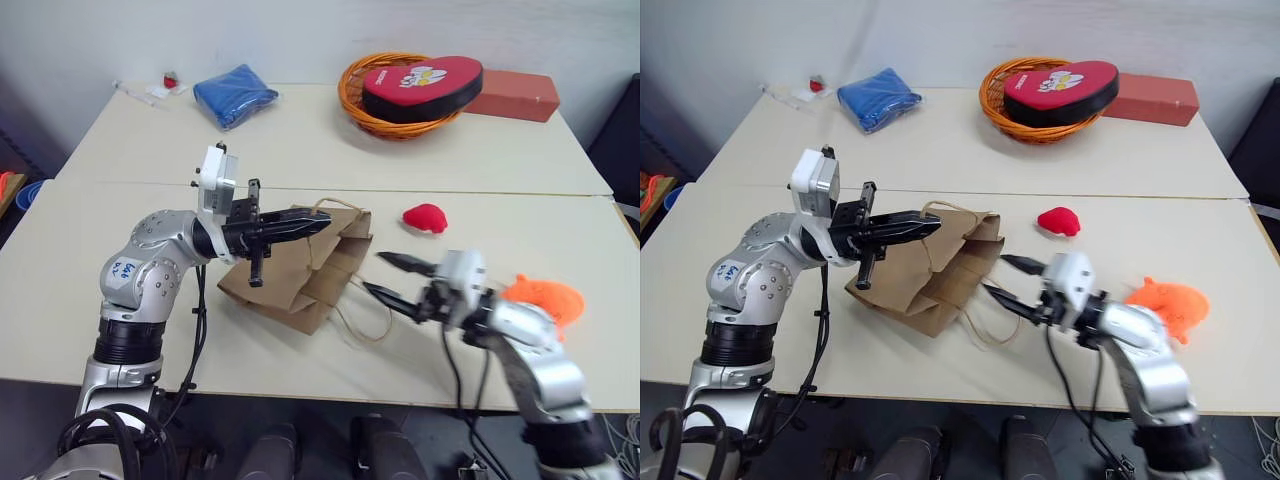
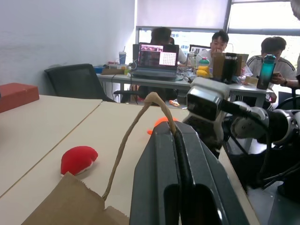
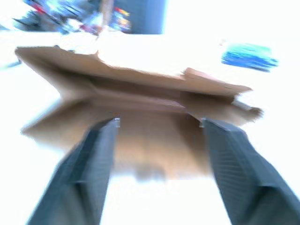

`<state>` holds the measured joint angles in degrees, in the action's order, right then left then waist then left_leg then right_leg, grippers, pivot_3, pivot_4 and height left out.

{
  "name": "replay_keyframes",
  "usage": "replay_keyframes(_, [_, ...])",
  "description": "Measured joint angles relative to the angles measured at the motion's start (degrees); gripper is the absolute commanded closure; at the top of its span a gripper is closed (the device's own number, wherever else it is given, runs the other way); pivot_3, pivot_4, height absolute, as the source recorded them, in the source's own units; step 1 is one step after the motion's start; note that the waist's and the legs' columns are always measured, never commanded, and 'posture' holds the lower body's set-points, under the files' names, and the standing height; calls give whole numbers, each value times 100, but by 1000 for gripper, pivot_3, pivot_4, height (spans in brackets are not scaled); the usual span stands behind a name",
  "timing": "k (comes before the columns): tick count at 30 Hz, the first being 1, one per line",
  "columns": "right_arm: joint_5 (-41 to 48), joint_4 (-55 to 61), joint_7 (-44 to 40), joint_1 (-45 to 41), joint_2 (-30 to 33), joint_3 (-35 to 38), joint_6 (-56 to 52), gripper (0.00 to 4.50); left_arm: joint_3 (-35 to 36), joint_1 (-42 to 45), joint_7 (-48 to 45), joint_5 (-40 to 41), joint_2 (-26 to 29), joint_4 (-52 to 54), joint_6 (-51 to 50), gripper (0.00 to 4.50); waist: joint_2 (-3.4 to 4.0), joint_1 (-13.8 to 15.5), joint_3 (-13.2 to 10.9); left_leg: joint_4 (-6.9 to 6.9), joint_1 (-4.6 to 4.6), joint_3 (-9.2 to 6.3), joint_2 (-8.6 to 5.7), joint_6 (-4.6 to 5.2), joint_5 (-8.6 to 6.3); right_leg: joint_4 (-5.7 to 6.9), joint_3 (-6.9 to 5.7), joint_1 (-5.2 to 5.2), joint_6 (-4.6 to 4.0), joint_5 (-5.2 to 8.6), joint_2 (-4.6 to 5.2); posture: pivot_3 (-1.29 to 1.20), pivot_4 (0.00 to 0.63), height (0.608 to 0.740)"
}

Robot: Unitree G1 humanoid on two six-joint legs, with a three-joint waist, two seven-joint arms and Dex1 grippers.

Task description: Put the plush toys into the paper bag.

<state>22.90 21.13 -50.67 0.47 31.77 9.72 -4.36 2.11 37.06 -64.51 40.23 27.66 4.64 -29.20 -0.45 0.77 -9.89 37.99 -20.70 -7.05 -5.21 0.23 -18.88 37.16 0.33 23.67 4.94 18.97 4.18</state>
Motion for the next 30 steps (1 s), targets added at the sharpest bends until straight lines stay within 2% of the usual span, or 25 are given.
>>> replay_keyframes(1, [-11,47,-5,340,90,335,153,70,-19,2,-15,-4,-13,-11,20,4500,0,26,0,0,0,1,0,1,0,0,0,-1,0,0,0,0,150,740])
replay_keyframes(6, [-126,341,352,2329,-313,2013,911,26,-97,34,-157,-39,-74,-108,157,4500,1,86,0,-3,3,3,0,1,0,2,3,-3,0,0,-2,0,150,740])
replay_keyframes(9, [-339,423,413,3338,-730,2416,1511,26,-113,53,-240,-93,-101,-234,237,4500,0,51,0,-7,21,11,2,1,-1,4,11,-16,0,0,-4,0,150,740])
replay_keyframes(11, [-390,407,441,3771,-982,2642,1929,26,-190,56,-306,-137,-121,-315,259,4500,2,24,0,-12,38,28,2,3,-2,16,27,-21,1,1,-5,0,150,740])
replay_keyframes(15, [-606,-56,489,4298,-1102,3059,2737,26,-257,73,-480,-197,-95,-388,306,4500,2,30,0,-17,42,28,5,2,-2,15,29,-21,0,1,-9,0,150,740])
replay_keyframes(20, [-886,-605,637,4200,-868,3172,3078,26,-271,96,-593,-243,-52,-545,361,4500,2,7,-1,-19,46,38,4,2,-2,16,42,-20,0,1,-8,0,150,740])
replay_keyframes(25, [-1857,-1363,846,3395,466,3177,3285,26,-297,136,-606,-252,-73,-534,368,4500,1,12,-1,-18,48,45,7,2,-2,18,46,-18,0,1,-16,0,150,740])
replay_keyframes(27, [-2121,-1678,898,3221,821,3163,3322,26,-305,150,-603,-252,-81,-524,368,4500,2,49,-1,-23,47,45,10,2,-2,17,46,-16,-1,1,-19,0,150,740])
replay_keyframes(28, [-2249,-1838,905,3104,983,3095,3345,26,-301,149,-595,-252,-72,-520,366,4500,2,55,-2,-22,47,45,12,2,-2,16,45,-16,-1,1,-22,0,150,740])
replay_keyframes(30, [-2666,-2518,873,2655,1690,2725,3502,26,-297,142,-555,-252,-64,-503,360,4500,1,49,-3,-15,46,60,4,6,-2,17,58,-15,2,0,-18,0,150,740])
